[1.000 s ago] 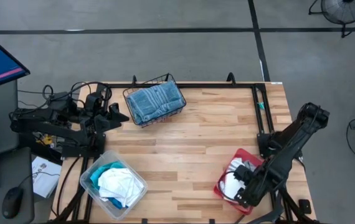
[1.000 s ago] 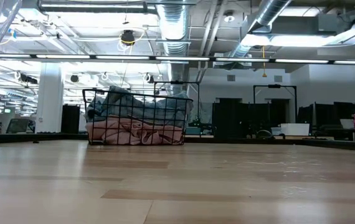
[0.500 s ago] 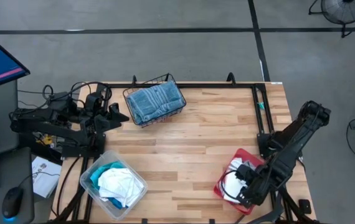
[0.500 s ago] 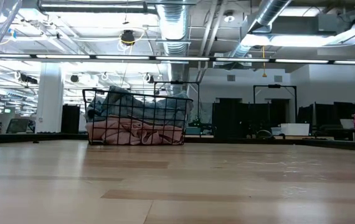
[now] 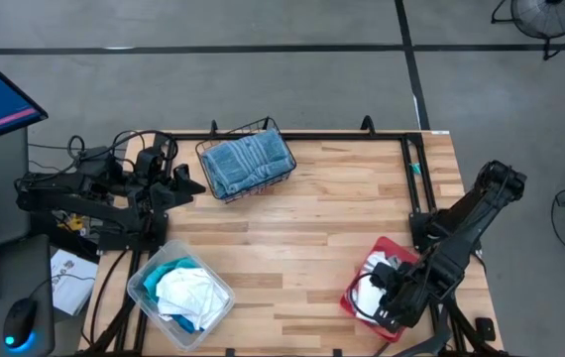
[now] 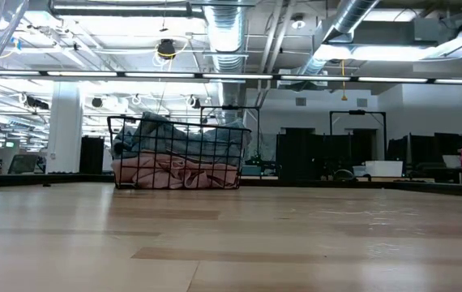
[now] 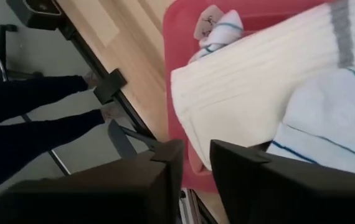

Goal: Pick & Place Cloths
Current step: Return to Home Position

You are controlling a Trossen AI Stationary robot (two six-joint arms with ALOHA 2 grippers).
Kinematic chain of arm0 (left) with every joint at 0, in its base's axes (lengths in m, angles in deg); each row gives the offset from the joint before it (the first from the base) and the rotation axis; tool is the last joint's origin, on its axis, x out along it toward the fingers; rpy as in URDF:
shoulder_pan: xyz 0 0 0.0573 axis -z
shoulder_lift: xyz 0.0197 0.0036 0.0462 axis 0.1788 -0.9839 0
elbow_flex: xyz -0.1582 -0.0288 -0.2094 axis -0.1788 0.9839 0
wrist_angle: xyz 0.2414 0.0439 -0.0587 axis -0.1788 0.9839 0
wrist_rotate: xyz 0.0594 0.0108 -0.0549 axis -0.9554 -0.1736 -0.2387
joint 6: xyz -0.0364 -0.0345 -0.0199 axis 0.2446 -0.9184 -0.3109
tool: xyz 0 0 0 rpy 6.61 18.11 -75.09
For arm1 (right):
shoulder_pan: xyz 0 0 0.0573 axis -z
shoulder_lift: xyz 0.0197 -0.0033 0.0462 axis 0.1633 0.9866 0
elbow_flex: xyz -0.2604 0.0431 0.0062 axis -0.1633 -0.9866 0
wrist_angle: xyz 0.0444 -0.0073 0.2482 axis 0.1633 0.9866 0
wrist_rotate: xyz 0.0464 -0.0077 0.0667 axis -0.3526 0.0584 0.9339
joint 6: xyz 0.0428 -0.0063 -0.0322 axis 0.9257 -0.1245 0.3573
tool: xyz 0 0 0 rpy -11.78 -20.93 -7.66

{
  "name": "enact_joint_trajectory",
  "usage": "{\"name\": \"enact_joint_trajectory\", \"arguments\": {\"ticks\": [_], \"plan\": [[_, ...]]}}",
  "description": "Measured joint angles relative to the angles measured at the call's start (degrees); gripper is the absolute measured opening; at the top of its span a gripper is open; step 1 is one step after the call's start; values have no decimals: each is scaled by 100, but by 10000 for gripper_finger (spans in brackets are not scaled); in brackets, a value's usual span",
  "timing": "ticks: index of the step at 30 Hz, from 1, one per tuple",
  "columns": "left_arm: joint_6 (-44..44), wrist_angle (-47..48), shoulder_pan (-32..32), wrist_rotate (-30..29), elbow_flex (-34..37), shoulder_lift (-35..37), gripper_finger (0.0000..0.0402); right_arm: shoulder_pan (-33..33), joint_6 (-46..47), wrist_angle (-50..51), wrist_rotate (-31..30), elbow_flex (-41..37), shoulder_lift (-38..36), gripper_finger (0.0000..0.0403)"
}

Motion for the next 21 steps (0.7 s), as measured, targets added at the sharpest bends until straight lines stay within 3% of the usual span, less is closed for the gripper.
{"name": "enact_joint_trajectory", "arguments": {"ticks": [7,21], "plan": [[-2,-1,0,-2,0,0,214,0,-370,10,-118,0,34,7],[-2,1,2,-2,0,-2,214,-5,-328,988,-82,-2,1272,7]]}}
